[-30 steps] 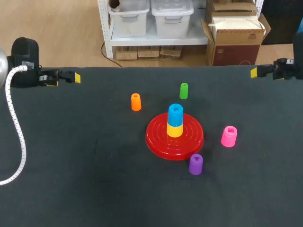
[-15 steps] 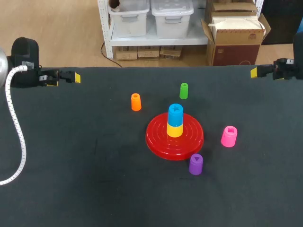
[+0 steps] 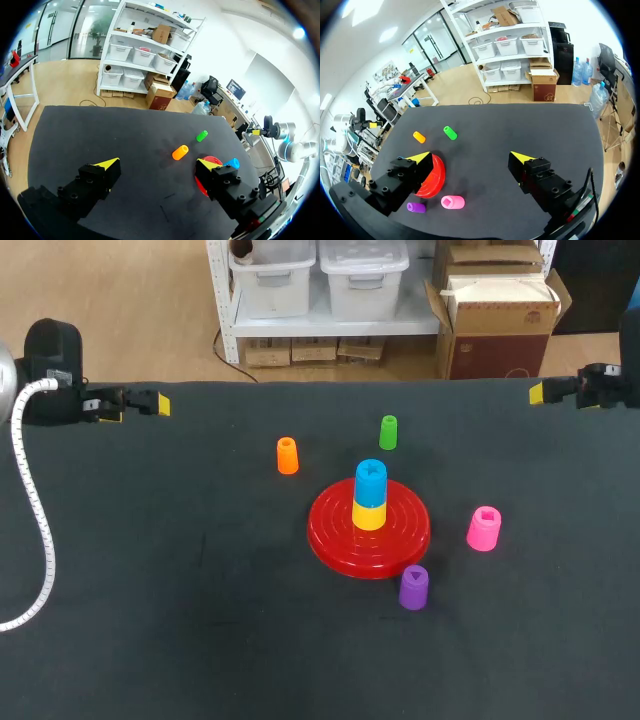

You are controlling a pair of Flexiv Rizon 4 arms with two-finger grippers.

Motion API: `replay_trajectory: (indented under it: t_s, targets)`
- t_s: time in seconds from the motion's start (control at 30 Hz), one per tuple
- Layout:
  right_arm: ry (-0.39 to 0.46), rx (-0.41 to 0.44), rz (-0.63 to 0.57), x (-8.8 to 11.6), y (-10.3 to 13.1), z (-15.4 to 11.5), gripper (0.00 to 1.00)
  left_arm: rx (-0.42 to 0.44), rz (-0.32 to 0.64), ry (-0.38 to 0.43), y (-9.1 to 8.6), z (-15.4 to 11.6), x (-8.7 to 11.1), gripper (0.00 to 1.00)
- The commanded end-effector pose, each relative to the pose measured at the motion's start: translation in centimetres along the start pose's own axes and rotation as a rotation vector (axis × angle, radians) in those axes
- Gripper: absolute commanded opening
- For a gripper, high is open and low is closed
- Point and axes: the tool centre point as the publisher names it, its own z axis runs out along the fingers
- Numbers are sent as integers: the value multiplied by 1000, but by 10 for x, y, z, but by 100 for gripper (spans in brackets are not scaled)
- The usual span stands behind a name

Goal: Pick up and stack the cylinders on the red base in this order: pink,purple,orange,green

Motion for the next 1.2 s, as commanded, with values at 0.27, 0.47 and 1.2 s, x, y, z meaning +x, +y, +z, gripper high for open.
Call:
replay_trajectory:
  t_s: [0.27,0.47,1.2]
  targets:
    - [-1,5,1,0,1,0,100,-11,-1,7,-2,1,-1,100]
    - [-1,5,1,0,1,0,100,-11,-1,7,-2,1,-1,100]
    - [-1,5,1,0,1,0,100,361,801,68,-51,-29,24,100]
